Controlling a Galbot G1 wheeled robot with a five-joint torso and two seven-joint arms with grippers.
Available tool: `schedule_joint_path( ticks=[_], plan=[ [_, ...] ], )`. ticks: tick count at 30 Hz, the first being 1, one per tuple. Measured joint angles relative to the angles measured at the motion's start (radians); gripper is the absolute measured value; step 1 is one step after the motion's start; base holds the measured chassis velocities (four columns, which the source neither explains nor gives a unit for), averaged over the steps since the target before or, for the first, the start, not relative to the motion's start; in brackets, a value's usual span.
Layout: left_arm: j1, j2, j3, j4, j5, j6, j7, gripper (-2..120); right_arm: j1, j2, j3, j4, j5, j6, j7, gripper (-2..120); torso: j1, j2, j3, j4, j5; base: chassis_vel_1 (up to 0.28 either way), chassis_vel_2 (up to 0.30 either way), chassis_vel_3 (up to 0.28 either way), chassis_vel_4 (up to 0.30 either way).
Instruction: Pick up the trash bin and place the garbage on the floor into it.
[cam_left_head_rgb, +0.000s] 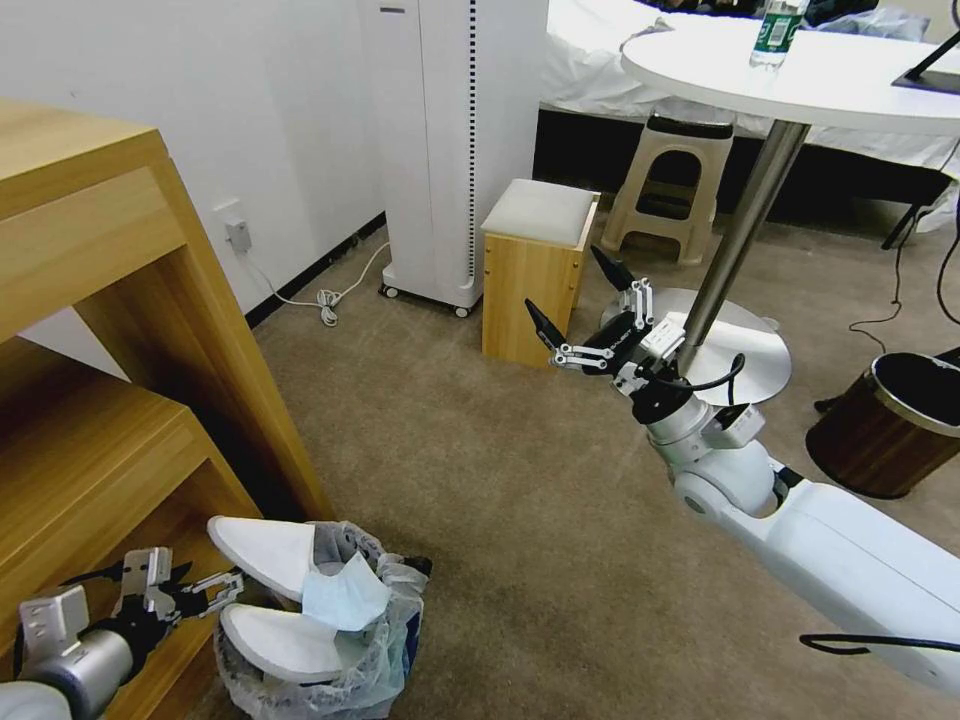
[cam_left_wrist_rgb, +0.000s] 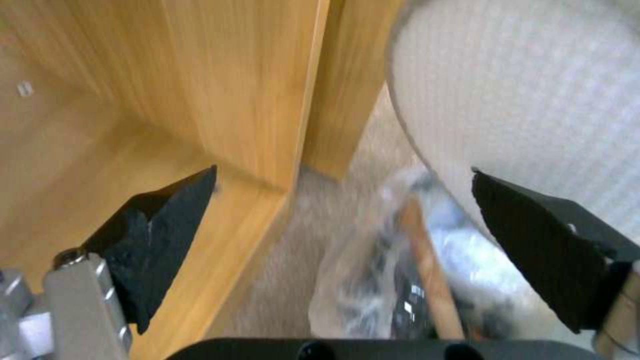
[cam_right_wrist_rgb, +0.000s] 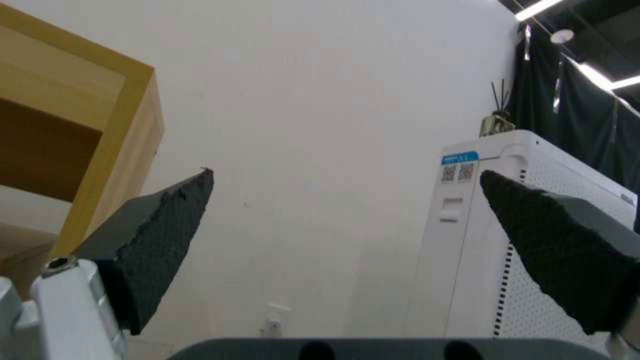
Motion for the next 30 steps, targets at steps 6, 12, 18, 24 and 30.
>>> schedule_joint_path(
  ticks=[6, 12, 18, 24, 30],
  plan=[
    [-0.002, -0.022, -0.033, -0.042, 0.047, -0.060, 0.014, 100, -0.020, -0.007, 0.022, 0.006, -0.004, 0.000, 0.001, 100, 0.000, 0.000, 0.000, 0.0000, 0.0001, 0.000, 0.000, 0.000, 0.000],
    [0.002, -0.047, -0.053, -0.082, 0.070, -0.093, 0.031, 100, -0.028, -0.011, 0.037, 0.009, -0.003, 0.000, 0.002, 100, 0.000, 0.000, 0.000, 0.0001, -0.0003, 0.000, 0.000, 0.000, 0.000],
    [0.011, -0.068, -0.063, -0.117, 0.098, -0.116, 0.041, 100, -0.048, -0.010, 0.058, 0.017, -0.003, -0.001, 0.003, 100, 0.000, 0.000, 0.000, 0.0000, 0.0002, 0.000, 0.000, 0.000, 0.000],
    [0.019, -0.067, -0.052, -0.102, 0.125, -0.107, 0.056, 100, -0.050, -0.017, 0.068, 0.023, -0.002, -0.002, 0.003, 100, 0.000, 0.000, 0.000, -0.0001, 0.0000, 0.000, 0.000, 0.000, 0.000],
    [0.029, -0.079, -0.048, -0.122, 0.144, -0.096, 0.066, 100, -0.060, -0.026, 0.086, 0.025, 0.000, -0.002, 0.003, 100, 0.000, 0.000, 0.000, 0.0000, 0.0002, 0.000, 0.000, 0.000, 0.000]
  ],
)
